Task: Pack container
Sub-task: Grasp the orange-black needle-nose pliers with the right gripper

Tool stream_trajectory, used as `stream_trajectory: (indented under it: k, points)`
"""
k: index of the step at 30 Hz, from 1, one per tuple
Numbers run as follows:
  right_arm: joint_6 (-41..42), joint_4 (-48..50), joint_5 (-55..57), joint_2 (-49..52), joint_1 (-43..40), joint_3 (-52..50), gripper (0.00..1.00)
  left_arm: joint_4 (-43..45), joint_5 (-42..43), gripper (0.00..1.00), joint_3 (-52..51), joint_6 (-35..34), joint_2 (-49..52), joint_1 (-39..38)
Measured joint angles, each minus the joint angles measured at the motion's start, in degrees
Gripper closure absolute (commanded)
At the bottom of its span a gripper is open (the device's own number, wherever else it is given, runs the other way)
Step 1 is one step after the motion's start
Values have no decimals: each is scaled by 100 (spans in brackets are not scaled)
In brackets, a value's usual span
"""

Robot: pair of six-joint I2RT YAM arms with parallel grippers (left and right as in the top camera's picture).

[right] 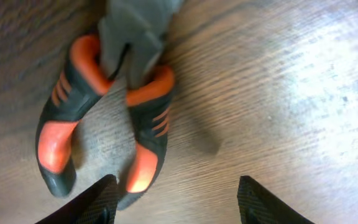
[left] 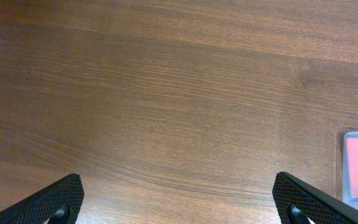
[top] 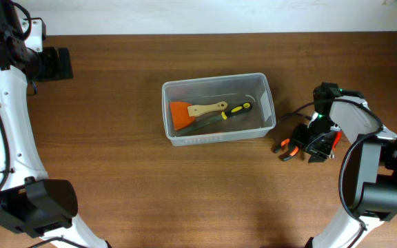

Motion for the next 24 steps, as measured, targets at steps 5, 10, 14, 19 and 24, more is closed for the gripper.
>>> stream_trajectory:
  k: [5, 10, 14, 19, 24]
  points:
    - [509, 339, -22, 0, 0, 0, 41, 0, 0, 1, 0, -2, 0, 0]
    - [745, 680, -24, 0, 2, 0, 46, 0, 0, 1, 0, -13, 0, 0]
    - [1003, 992, -22, 0, 39, -72, 47, 0, 2, 1, 0, -17, 0, 0]
    - [1196, 1281, -2, -66, 87, -387, 47, -2, 0, 1, 0, -17, 0, 0]
    - [1261, 1602, 74, -273, 85, -706, 75, -2, 0, 1, 0, -17, 0, 0]
